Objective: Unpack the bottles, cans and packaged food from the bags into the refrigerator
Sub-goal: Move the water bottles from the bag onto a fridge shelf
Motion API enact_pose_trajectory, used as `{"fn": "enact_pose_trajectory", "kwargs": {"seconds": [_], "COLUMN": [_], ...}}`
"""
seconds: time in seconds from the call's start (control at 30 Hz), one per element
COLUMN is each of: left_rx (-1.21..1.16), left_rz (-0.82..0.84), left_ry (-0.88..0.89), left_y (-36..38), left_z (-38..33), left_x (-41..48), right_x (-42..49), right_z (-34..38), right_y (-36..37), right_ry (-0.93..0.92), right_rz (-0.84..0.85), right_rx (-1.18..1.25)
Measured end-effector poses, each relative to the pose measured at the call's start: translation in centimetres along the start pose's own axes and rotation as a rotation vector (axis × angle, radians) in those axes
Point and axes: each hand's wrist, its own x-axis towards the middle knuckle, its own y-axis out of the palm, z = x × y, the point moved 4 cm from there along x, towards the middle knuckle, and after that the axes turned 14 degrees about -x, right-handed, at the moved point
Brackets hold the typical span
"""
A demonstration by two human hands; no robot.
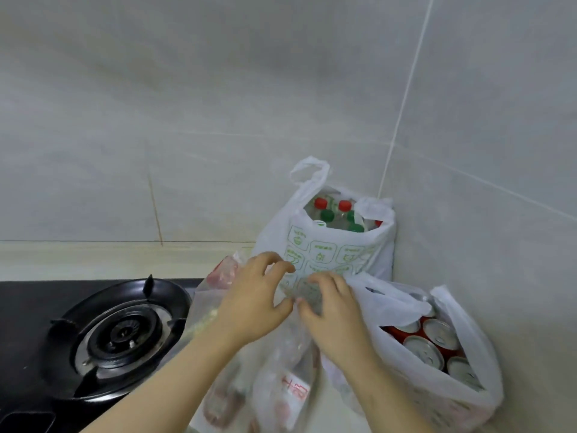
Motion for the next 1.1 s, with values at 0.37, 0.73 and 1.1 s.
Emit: {"fn": "enact_pose_trajectory", "kwargs": {"seconds": [0.37,0.73,1.1], "left_rx": [0.264,0.411,0.022], "left_rz": [0.058,0.214,0.057], "left_ry": [0.031,-0.215,-0.443], "left_y": [1.7,3.6,4.8], "left_z": [-1.4,3.4,6.0], "left_x": [8.9,11.2,9.7], "right_x": [6.3,9.8,9.5], "right_z": [-5.5,-11.3,-12.9], "right_y": [-4.1,-1.8,-1.0], "right_ry": [0.006,0.155,0.302], "right_rz": [-0.048,0.097,0.123], "right_rx": [-0.210,-0.432,-0.373]}}
